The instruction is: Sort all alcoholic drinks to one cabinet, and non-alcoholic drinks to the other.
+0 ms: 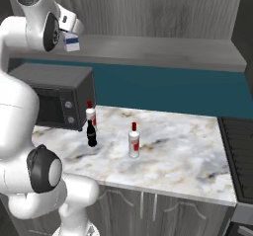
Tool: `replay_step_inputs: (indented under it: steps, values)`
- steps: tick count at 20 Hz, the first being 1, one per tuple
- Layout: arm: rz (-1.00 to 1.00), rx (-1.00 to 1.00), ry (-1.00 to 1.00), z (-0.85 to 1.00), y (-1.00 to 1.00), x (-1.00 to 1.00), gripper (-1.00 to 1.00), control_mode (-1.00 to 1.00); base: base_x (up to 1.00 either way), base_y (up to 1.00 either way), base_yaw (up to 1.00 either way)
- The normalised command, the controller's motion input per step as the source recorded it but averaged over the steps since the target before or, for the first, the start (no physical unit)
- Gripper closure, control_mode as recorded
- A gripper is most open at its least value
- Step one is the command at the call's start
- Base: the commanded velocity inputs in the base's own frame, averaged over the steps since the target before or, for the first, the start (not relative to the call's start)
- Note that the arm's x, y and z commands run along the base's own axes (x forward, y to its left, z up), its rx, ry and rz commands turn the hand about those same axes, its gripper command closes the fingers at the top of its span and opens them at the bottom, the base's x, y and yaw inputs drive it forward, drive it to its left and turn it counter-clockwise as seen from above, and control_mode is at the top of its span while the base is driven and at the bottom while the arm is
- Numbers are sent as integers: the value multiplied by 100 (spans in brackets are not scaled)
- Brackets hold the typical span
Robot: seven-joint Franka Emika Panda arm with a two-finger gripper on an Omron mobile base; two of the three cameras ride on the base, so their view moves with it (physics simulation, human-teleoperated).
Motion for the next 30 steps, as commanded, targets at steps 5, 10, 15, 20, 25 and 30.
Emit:
replay_step_inputs:
  steps: [5, 10, 15, 20, 25, 30]
  values:
    - [0, 0, 11, -16, -25, -91, -100, -100, 0, 0, 0]
    - [0, -3, 11, -44, -9, -70, -100, -100, 0, 0, 0]
    - [-1, -4, 15, -35, -1, -43, -100, -100, 0, 0, 0]
    - [0, -3, 13, -46, -3, -21, -100, -100, 0, 0, 0]
    - [0, -4, 10, -52, -1, -8, -100, -100, 0, 0, 0]
    - [0, -6, 7, -56, 0, -1, -100, -100, 0, 0, 0]
